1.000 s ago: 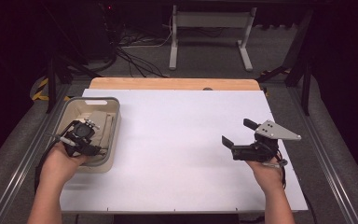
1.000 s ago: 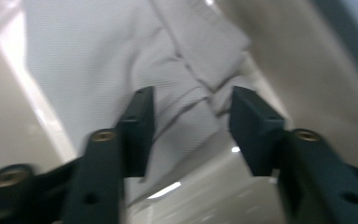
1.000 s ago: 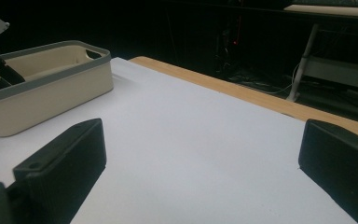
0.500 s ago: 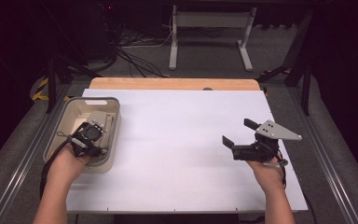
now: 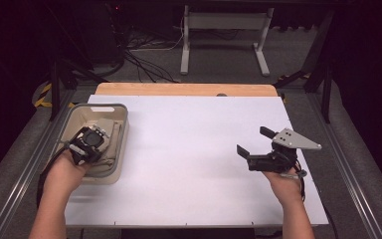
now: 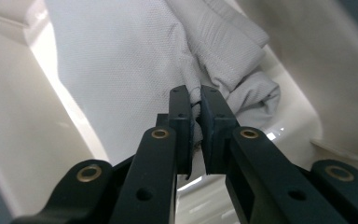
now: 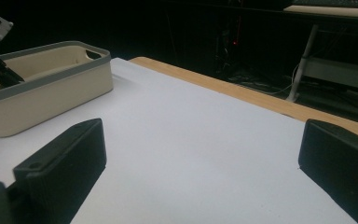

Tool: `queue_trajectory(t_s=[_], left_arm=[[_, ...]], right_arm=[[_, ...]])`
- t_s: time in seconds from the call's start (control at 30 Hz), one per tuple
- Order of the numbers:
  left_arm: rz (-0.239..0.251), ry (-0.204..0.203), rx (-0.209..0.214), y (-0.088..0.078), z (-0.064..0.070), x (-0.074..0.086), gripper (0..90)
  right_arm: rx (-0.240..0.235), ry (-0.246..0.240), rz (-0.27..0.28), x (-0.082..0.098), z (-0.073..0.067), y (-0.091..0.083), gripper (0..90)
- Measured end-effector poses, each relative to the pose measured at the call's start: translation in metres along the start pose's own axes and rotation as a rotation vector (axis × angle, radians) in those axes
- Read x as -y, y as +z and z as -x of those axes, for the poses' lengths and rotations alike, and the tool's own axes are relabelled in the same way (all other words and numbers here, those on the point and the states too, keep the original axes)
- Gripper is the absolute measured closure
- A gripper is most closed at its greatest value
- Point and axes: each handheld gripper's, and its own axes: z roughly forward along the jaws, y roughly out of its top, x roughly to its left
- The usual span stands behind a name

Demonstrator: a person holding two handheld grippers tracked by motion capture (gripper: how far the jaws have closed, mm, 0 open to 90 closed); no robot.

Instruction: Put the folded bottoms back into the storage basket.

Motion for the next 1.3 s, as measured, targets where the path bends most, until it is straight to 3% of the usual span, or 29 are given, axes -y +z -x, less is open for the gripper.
queue_trajectory(t_s=[0.27,0.37,0.47,0.67,0.77,0.87,0.93,0.97,1.0,1.2,1.3], left_arm=[[0.06,0.017,0.008,-0.018,0.006,-0.001,85.0],[0.069,0.021,0.049,-0.018,0.009,-0.002,84.9],[0.058,0.037,0.103,-0.009,0.012,-0.004,84.7],[-0.023,0.037,0.177,0.022,0.012,-0.008,84.0],[-0.027,0.031,0.212,0.025,0.01,-0.008,81.3],[-0.015,0.009,0.237,0.023,0.007,-0.008,70.6],[0.008,-0.026,0.206,0.018,0.003,-0.007,48.6],[0.024,-0.062,0.202,0.014,-0.001,-0.006,38.3],[0.048,-0.096,0.211,0.009,-0.006,-0.004,33.3],[0.212,-0.244,0.113,-0.025,-0.036,0.013,26.6],[0.23,-0.276,0.06,-0.029,-0.046,0.018,28.3]], right_arm=[[-0.001,-0.001,0.0,0.0,-0.001,0.0,1.5],[-0.002,0.0,0.002,-0.001,-0.001,-0.001,1.5],[-0.001,-0.003,0.002,-0.001,-0.001,-0.001,1.5],[-0.002,-0.003,0.002,-0.001,-0.001,-0.001,1.5],[-0.003,0.001,-0.001,-0.001,-0.001,-0.001,1.5],[-0.002,-0.006,-0.002,0.0,-0.001,0.0,1.5],[-0.004,-0.007,-0.001,-0.001,-0.001,0.0,1.5],[-0.005,-0.006,0.0,-0.001,-0.001,0.0,1.5],[-0.003,-0.003,0.0,-0.001,-0.001,-0.001,1.5],[-0.002,0.0,0.004,-0.001,0.0,-0.001,1.5],[-0.006,-0.006,0.001,-0.001,-0.001,0.0,1.5]])
